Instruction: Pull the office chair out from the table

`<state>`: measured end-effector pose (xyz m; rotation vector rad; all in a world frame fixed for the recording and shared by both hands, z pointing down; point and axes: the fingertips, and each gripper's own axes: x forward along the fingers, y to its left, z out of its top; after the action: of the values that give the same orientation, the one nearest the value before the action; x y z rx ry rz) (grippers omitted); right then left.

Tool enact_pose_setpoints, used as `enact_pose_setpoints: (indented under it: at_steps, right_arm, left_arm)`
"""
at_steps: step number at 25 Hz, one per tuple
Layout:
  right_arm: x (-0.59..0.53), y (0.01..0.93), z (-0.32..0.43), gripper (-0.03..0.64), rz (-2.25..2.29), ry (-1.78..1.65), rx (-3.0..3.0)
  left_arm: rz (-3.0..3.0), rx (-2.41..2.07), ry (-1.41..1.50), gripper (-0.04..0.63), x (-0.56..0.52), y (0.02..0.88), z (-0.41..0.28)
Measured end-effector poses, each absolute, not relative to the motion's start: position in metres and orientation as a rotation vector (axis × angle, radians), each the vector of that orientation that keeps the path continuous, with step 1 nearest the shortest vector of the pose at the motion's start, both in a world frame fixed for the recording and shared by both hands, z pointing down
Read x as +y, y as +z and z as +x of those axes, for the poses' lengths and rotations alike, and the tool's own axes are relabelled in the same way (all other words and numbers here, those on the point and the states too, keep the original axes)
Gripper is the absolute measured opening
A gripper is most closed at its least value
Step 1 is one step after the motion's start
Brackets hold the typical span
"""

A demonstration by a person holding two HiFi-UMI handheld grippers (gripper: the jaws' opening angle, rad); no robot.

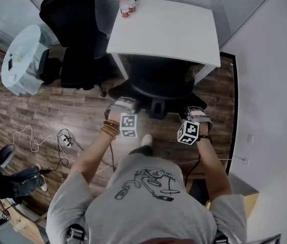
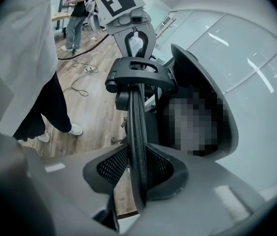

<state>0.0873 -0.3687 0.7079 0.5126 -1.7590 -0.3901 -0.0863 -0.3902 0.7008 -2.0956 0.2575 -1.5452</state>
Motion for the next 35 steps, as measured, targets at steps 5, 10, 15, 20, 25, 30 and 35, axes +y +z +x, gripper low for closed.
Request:
enact_pose_setpoints:
  at_steps: [5, 10, 15, 20, 25, 30, 35]
  right_arm:
    - [-0.353, 0.706, 0.079, 0.109, 0.509, -0.381, -1.778]
    - [-0.333, 0.706, 0.079, 0.110, 0.515, -0.366, -1.800]
    - [-0.320, 0.707, 0.080, 0.109, 0.506, -0.363, -1.808]
    - [-0.302, 0.704, 0.081, 0.109, 0.513, -0.348, -1.812]
    - [-0.283, 0.705, 0.086, 0.110, 0.510, -0.343, -1.810]
    - [-0.258, 0.705, 0.093, 0.110, 0.510, -0.341, -1.812]
    - [-0.233, 0.705, 0.093, 0.110, 0.504, -0.349, -1.816]
  left_arm:
    - [-2.077, 0.261, -1.576, 0.098, -0.381, 0.700, -0.094]
    - [-2.078, 0.266, -1.579, 0.100, -0.359, 0.700, -0.093]
    - [-2.066, 0.280, -1.608, 0.100, -0.348, 0.702, -0.094]
    - [-2.065, 0.286, -1.613, 0.100, -0.328, 0.700, -0.092]
    - [-2.060, 0.290, -1.616, 0.100, -0.309, 0.700, -0.088]
    - [-2.061, 0.289, -1.619, 0.100, -0.282, 0.702, -0.081]
    - [-2.063, 0.294, -1.626, 0.100, -0.257, 0.702, -0.081]
